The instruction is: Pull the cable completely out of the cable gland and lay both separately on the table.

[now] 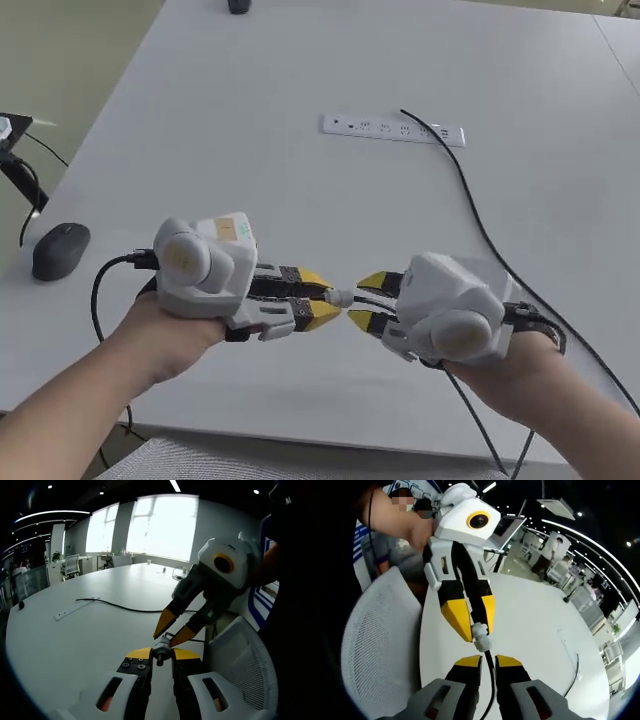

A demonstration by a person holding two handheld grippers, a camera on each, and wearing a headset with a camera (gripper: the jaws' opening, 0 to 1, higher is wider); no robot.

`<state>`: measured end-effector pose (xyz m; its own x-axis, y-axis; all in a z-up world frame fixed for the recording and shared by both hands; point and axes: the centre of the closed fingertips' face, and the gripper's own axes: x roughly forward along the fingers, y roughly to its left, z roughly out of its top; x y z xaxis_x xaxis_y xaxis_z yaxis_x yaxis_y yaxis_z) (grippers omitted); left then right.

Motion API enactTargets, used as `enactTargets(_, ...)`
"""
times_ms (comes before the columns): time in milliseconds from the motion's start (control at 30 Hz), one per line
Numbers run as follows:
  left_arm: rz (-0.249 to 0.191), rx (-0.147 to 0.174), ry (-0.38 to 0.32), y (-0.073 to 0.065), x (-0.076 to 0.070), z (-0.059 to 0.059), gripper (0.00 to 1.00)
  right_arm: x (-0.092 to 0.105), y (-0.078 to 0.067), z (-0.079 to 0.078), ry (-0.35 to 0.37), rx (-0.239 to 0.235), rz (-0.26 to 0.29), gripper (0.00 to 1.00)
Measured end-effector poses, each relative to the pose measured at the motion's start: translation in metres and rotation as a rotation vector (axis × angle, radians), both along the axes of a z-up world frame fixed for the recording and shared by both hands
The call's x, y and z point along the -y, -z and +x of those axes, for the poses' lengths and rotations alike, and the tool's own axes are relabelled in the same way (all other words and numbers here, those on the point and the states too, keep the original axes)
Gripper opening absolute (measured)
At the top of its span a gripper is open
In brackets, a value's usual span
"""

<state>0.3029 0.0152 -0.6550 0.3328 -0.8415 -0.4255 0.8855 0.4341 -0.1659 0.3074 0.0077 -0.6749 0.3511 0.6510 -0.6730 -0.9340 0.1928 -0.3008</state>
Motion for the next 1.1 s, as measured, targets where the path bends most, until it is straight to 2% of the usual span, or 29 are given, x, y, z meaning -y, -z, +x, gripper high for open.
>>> enactTargets(300,-0.003,-0.002,0.001,0.0,0.001,-0.002,0.15,0.003,0.0,-0.001,0.0,0.011,-0.007,0.0)
enactTargets(567,0.001,0.002,0.002,0.0,0.001,-0.004,0.15,0.003,0.003,-0.004,0.03,-0.034,0.006,0.0)
enactTargets(667,0.001,0.002,0.0,0.0,0.001,-0.004,0.15,0.005,0.005,-0.003,0.04,-0.036,-0.001,0.0)
enactTargets(967,-0.003,0.002,-0.002,-0.001,0.0,-0.004,0.15,0.023,0.014,0.001,0.111,-0.089,0.006,0.0)
enactTargets(1100,-0.003,0.003,0.001,-0.002,0.001,-0.003,0.15,0.031,0.018,0.003,0.146,-0.117,0.027,0.0)
